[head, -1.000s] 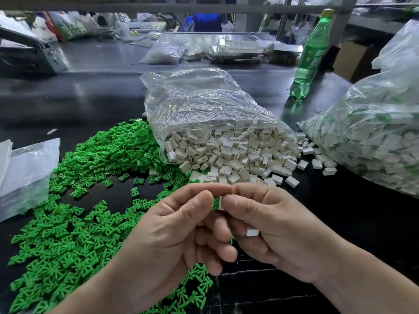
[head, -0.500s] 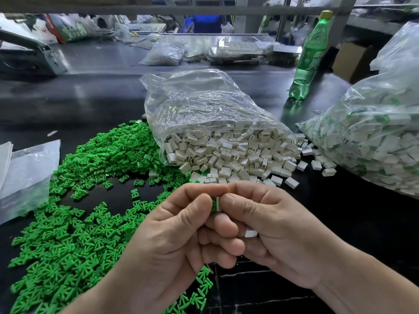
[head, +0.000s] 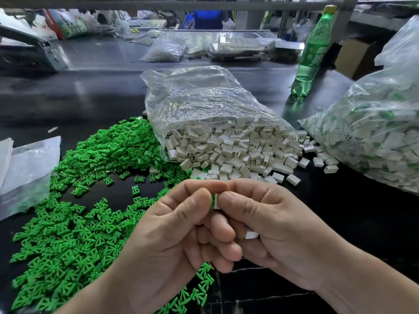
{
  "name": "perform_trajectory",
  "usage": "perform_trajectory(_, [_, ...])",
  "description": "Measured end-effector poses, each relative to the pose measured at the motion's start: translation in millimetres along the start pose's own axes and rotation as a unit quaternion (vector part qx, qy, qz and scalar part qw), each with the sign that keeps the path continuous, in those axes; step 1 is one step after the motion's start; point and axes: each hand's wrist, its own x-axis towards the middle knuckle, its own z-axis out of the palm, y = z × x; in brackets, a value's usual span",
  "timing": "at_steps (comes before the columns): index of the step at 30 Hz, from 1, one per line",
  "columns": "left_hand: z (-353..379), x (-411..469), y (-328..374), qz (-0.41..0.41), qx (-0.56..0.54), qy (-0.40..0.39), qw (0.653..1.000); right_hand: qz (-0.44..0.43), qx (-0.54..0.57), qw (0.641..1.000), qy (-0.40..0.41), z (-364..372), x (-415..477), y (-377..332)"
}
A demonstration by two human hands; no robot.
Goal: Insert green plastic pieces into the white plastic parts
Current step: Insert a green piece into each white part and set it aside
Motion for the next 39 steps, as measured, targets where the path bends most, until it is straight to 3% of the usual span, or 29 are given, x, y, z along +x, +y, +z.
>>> perform_trajectory(5, [-3,-1,0,-0.004,0.053,0.038,0.998,-0.008,-0.057,0.998,0.024,0,-1,2])
perform_trajectory(15, [1,-2,-1,0.005,0.062,0.048,0.997,0.004,-0.043,0.999,0.008,0,-2,1])
perform_trajectory(22, [-3,-3,3,0.015,0.037,-0.008,0.999,-0.019,0.013,0.999,-0.039,-2,1,1])
perform_trajectory(25, [-3,-3,5,0.033,0.117,0.029,0.992,-0.014,0.018,0.999,-0.025,-5,1,3])
perform_trajectory(28, [-1,-5,3,0.088,0.302,0.091,0.945,0.007,0.006,1.000,0.007,-5,3,4])
perform_trajectory(31, [3,-7,-1,0.173,0.496,0.127,0.842,0.030,0.025,0.999,0.018,-4,4,4])
perform_trajectory(34, [5,-9,0,0.199,0.543,0.147,0.802,0.021,0.112,0.993,-0.033,-9,4,2])
perform_trajectory(37, [-2,-10,6,0.184,0.633,0.190,0.728,-0.050,0.255,0.961,-0.092,-24,5,-9])
perform_trajectory(39, [-6,-10,9,0.160,0.690,0.179,0.683,-0.075,0.283,0.953,-0.074,-33,5,-17])
